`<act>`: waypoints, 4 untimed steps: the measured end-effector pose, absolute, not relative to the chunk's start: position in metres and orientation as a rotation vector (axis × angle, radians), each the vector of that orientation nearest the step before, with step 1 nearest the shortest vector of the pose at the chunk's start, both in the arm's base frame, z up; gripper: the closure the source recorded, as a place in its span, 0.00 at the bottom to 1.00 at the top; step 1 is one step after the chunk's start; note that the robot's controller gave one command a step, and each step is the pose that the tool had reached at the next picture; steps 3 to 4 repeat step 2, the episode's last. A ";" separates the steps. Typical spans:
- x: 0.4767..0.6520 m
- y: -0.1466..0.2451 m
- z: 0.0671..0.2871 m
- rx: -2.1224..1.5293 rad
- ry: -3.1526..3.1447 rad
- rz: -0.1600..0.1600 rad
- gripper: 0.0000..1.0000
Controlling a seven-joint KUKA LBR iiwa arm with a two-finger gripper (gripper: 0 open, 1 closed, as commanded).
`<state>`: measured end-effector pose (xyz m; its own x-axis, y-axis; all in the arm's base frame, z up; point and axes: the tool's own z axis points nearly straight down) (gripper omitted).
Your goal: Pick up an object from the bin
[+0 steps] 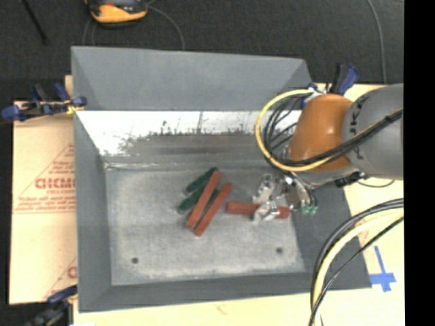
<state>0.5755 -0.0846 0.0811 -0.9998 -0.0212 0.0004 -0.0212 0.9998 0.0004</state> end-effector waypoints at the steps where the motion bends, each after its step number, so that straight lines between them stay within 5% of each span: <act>1: 0.576 -0.085 0.081 0.035 -3.141 0.001 1.00; 2: 0.564 -0.085 0.235 -0.008 -3.148 0.000 1.00; 4: 0.564 -0.085 0.235 -0.008 -3.148 0.000 1.00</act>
Offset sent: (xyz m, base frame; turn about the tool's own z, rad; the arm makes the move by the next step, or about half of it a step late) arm -0.0130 0.0002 0.1523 0.0311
